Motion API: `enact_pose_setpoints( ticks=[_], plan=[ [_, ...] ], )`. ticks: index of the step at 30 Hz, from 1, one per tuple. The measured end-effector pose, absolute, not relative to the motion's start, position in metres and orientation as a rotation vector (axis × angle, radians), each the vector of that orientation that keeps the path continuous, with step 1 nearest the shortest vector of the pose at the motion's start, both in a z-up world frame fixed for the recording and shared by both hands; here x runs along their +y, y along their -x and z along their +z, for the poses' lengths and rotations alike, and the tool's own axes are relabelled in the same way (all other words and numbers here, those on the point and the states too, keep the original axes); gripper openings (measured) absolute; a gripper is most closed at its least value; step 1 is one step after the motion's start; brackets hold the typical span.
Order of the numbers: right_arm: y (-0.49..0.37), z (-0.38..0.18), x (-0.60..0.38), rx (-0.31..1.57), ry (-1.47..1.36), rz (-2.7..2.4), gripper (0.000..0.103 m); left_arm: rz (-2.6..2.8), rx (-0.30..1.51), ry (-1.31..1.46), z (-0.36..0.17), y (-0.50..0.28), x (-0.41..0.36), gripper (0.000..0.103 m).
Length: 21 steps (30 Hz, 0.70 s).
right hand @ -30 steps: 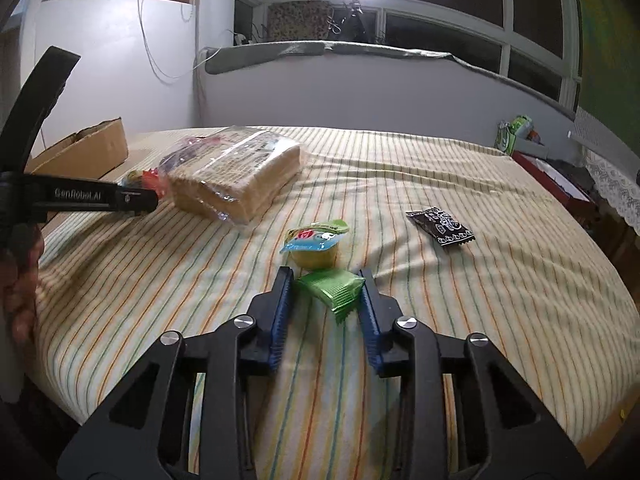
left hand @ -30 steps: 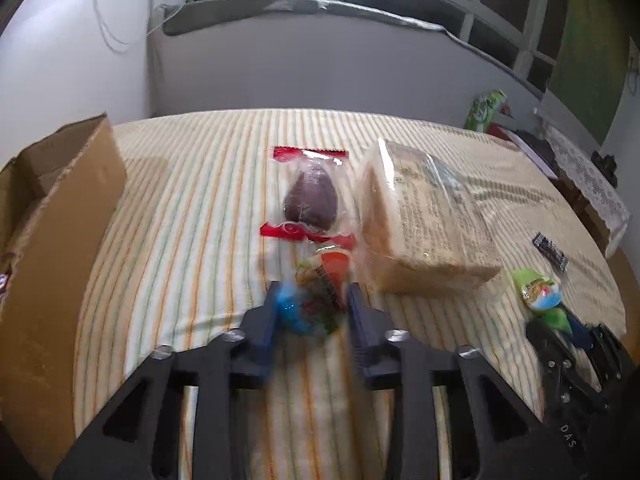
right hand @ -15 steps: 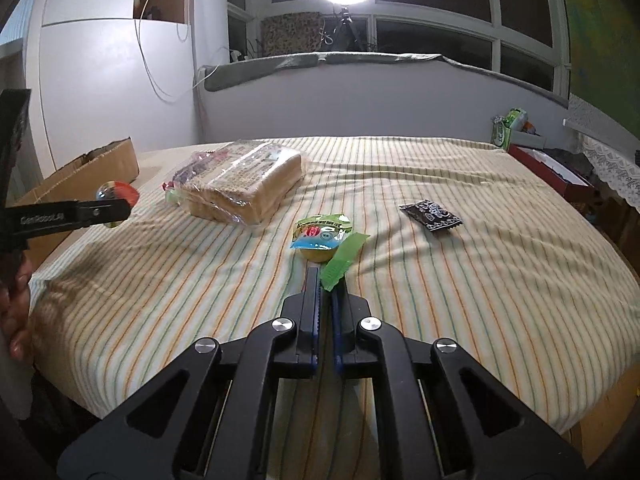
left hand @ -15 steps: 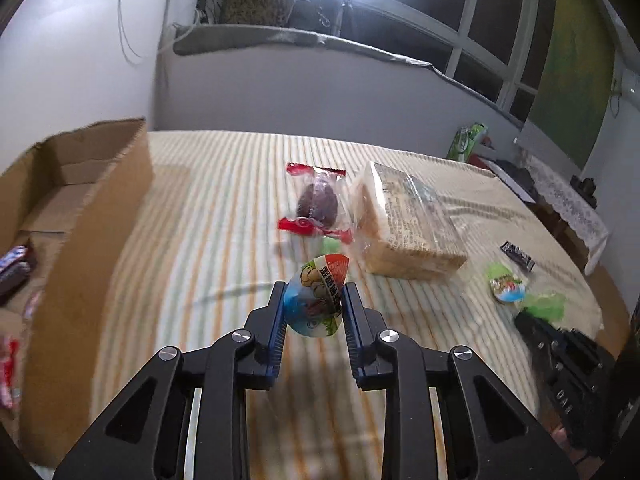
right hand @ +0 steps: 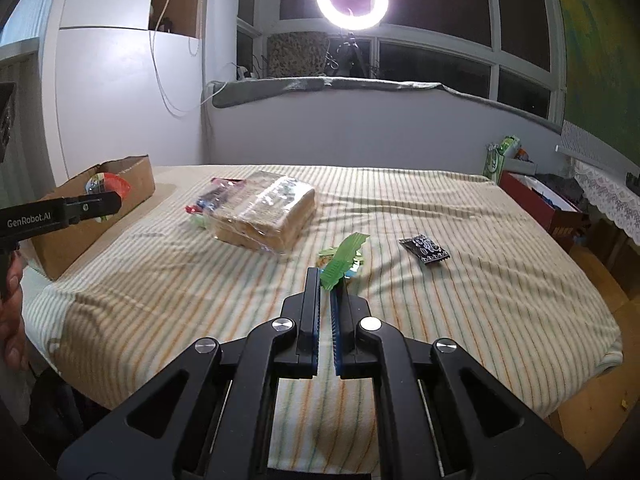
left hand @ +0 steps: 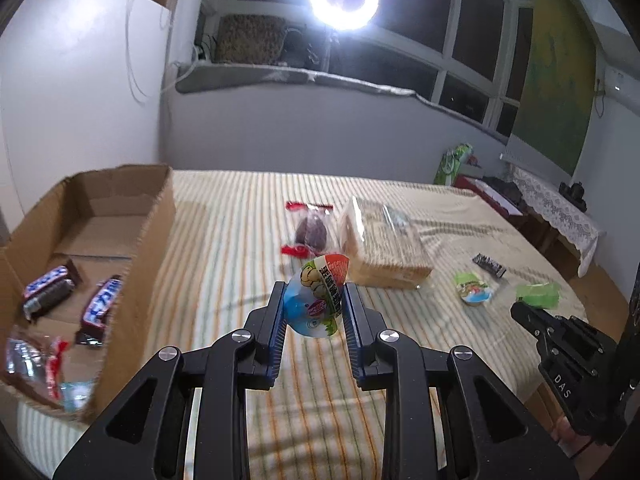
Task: Organize snacks
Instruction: 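Grasp the egg-shaped toy candy with the left tool while the right tool grasps a green wrapper, then carry the egg candy and green wrapper to the cardboard box and open both tools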
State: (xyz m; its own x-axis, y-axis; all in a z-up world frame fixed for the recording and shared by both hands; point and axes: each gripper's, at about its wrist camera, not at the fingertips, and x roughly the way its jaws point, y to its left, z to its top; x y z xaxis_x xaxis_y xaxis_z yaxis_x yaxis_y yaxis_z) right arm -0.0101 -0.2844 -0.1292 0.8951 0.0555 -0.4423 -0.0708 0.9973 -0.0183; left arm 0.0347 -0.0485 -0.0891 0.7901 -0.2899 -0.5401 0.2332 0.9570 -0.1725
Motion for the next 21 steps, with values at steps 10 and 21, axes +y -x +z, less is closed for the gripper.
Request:
enact_pose_setpoints(
  ticks=[10, 21],
  plan=[
    [0.043, -0.065, -0.257, 0.332, 0.091, 0.076, 0.005, -0.246, 0.493, 0.109, -0.059, 0.000, -0.033, 0.024],
    [0.063, -0.008, -0.240, 0.211, 0.121, 0.089, 0.005, -0.228, 0.327, 0.056, 0.016, 0.041, -0.018, 0.025]
  ],
)
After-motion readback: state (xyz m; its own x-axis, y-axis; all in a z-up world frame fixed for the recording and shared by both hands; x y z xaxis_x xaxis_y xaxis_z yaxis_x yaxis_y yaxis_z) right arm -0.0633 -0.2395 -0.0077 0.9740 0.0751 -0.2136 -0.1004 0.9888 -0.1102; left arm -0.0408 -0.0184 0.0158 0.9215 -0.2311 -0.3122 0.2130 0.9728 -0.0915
